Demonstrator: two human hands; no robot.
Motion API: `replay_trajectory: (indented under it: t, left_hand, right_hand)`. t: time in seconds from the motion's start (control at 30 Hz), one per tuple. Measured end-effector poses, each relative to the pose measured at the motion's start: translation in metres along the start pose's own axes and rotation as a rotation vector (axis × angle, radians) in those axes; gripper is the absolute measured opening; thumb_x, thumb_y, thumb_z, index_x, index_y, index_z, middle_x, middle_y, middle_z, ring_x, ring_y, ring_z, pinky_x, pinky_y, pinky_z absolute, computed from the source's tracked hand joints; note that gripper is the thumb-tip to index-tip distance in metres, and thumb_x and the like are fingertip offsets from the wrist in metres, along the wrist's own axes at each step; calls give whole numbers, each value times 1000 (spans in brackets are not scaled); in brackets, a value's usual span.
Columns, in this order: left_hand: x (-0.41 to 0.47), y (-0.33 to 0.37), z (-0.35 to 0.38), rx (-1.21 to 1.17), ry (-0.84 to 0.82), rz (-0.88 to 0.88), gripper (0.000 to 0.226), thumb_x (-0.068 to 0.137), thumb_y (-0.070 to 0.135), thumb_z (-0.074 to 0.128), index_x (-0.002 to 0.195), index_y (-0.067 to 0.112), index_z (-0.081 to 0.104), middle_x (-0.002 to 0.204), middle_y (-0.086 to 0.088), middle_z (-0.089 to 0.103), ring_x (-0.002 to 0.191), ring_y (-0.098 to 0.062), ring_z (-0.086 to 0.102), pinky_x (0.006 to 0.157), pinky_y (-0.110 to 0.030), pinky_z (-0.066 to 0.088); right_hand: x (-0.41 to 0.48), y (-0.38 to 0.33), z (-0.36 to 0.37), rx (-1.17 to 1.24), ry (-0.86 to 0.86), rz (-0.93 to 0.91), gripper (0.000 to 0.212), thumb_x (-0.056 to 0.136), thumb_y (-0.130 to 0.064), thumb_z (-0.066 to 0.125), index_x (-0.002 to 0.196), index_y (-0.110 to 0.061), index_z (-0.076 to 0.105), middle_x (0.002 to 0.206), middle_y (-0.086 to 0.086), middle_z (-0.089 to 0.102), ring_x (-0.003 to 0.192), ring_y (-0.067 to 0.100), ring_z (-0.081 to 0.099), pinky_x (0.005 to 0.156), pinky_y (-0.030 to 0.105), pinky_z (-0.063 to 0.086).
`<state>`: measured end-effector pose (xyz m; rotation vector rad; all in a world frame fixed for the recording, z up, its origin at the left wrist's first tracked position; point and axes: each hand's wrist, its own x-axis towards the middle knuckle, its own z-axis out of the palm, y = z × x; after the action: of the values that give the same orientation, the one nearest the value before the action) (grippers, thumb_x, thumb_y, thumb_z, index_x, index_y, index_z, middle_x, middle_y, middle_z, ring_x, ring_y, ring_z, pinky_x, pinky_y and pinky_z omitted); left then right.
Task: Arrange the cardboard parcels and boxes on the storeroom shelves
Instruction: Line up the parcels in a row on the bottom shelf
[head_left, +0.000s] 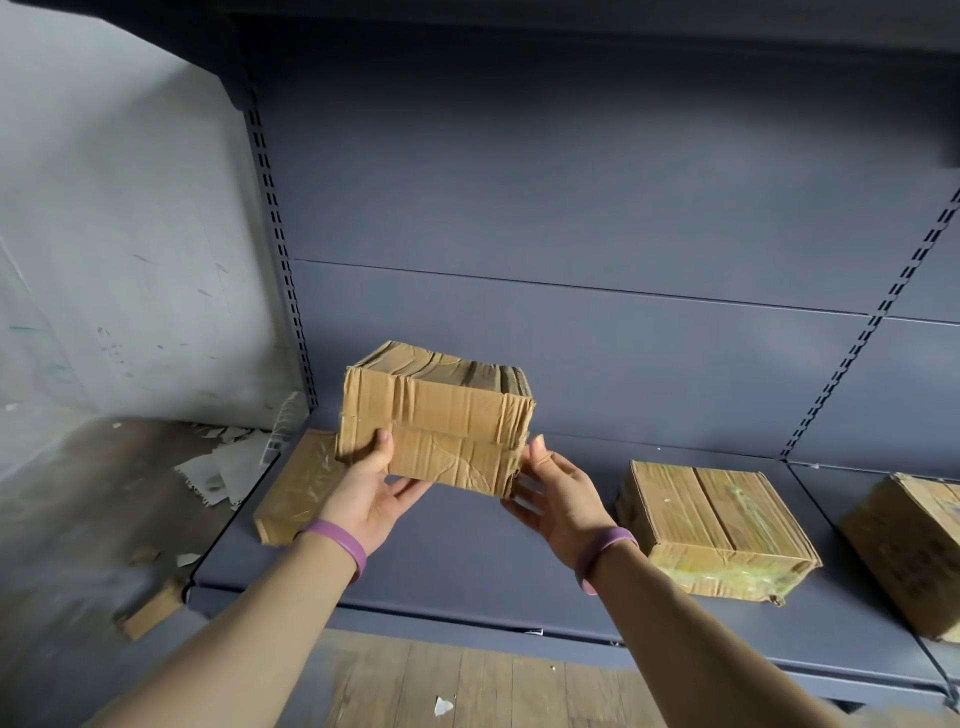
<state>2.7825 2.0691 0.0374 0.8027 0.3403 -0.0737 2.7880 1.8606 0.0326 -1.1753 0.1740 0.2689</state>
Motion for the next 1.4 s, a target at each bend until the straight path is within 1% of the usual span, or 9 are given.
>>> replay_trajectory:
  t: [0.17,0.27,0.4,0.6,0.83,0.93,1.1,1.27,1.4]
  left_hand:
    - [-3,2,1,42,-48,-39,22,105,32,45,119,23,60,124,-9,65,112,-27,60,87,-43,51]
    - [-5,1,2,64,-75,-71,27,104,34,47,119,17,61,122,-14,66,107,-27,62,81,-41,54]
    - [-5,-3,2,68,-70,-105,44,96,39,57,131,12,58,123,-15,65,103,-27,64,64,-34,60]
    - [-3,-8,7,41,22,-82,34,102,31,53,125,8,63,119,-18,68,104,-27,68,70,-36,62]
    - [-4,-7,19,85,-74,-95,77,75,58,71,144,35,45,139,-14,54,123,-33,61,84,-46,61]
    - [-10,-15,28,249,-171,-43,62,81,38,71,138,26,50,135,-5,62,114,-22,67,82,-41,61]
    - [-5,-20,24,198,-12,16,44,92,15,69,133,19,53,130,-9,63,105,-21,66,90,-38,56]
    - [-2,-7,6,169,57,-37,40,92,30,68,128,18,55,128,-9,64,105,-26,65,95,-40,52]
    - [0,1,-5,104,42,-39,63,79,42,70,135,19,54,132,-8,63,113,-28,64,94,-40,52]
  right_hand:
    - [12,5,-11,37,219,-43,42,94,-40,64,127,-16,56,134,9,59,123,32,58,85,40,56]
    - [13,5,-19,125,170,-38,59,93,-45,63,146,-28,42,140,3,53,127,35,55,92,47,54]
    - [12,2,-17,186,-6,10,61,83,-53,62,134,-19,58,134,8,63,121,32,62,95,53,54]
    - [5,0,-7,148,7,-89,15,96,-23,60,88,-11,62,87,7,68,77,17,65,64,31,59]
    - [5,1,1,170,238,-144,19,88,-23,74,88,-15,56,89,7,65,83,19,63,63,31,57]
    - [5,4,0,167,257,-133,23,86,-21,76,92,-15,55,94,10,65,90,23,65,64,32,58]
    - [2,7,1,111,123,-87,26,82,-26,77,94,-15,57,90,3,69,87,19,68,74,34,58]
    - [5,7,-3,78,136,-95,29,85,-39,69,102,-16,63,110,5,67,117,28,60,92,40,51]
    - [12,10,-16,93,306,-74,61,92,-43,64,146,-20,43,150,5,40,141,31,36,97,44,44]
